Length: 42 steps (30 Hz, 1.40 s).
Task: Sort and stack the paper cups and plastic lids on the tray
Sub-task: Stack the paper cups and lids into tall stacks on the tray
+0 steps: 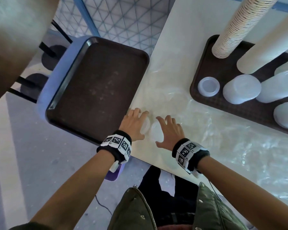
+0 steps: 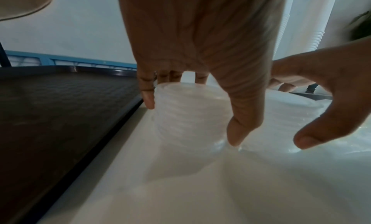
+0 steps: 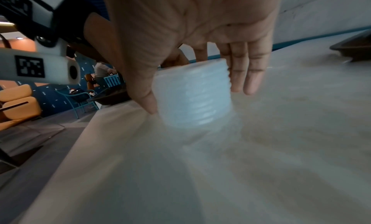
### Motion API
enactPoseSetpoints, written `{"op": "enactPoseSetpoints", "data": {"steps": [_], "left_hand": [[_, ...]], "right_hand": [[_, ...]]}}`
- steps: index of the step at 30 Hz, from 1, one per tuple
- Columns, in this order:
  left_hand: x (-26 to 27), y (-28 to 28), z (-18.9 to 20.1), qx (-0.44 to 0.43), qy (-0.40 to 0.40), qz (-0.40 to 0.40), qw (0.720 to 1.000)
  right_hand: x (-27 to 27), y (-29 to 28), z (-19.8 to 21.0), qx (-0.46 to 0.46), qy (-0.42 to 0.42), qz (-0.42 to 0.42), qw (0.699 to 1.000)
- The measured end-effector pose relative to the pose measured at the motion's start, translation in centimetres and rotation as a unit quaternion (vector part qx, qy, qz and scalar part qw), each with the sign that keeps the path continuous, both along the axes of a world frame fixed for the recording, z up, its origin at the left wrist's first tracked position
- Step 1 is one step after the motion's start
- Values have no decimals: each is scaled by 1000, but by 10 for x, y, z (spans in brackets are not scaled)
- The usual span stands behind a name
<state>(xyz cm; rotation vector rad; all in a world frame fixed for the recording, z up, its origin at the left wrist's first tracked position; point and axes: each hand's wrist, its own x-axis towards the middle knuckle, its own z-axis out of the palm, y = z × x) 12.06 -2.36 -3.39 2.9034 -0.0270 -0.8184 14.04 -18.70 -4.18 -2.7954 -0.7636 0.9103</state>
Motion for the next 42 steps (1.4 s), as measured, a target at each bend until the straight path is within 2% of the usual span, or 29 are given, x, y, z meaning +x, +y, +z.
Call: {"op": "enactPoseSetpoints", "data": {"steps": [14,19,28,33,38,40,42], "left_hand": [[1,2,-10,-29,8,8,1000],[1,5,-7,-50,10,11,999],[4,17,10,-158,36,104,981],[13,16,26,-179,14,131,975],[31,10,33,-269,-4,215,939],[37,1,34,-282,-9,214,935],[41,-9,36,-263,-24,178,948]], "right_hand": [[-5,12,-4,-14,-4,-55,998],[-2,5,0,38,21,-94,995],[9,-16,13,157,97,-183,966],[16,-34,24,192,89,-210,954],[42,-65,43,224,74,-272,933],[59,-78,48,217,51,-292,930],[80,-87,48,185,9,-305,934]]}}
